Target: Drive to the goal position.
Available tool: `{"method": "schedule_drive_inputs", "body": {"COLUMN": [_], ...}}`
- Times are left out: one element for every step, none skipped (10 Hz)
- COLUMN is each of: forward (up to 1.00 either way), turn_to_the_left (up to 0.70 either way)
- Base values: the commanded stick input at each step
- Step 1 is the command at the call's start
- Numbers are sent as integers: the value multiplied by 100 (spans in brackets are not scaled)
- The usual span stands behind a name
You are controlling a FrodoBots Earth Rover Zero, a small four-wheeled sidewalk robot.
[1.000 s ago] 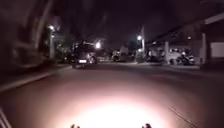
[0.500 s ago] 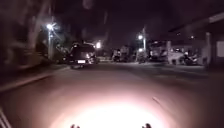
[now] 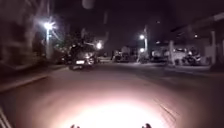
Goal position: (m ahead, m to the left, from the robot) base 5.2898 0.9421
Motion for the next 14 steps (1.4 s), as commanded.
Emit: {"method": "schedule_drive_inputs", "body": {"forward": [70, 70, 70, 70, 70, 70, 70, 70, 70, 70, 70, 70, 70, 70], "turn_to_the_left": [0, 0, 0, 0, 0, 0, 0, 0, 0, 0, 0, 0, 0, 0]}}
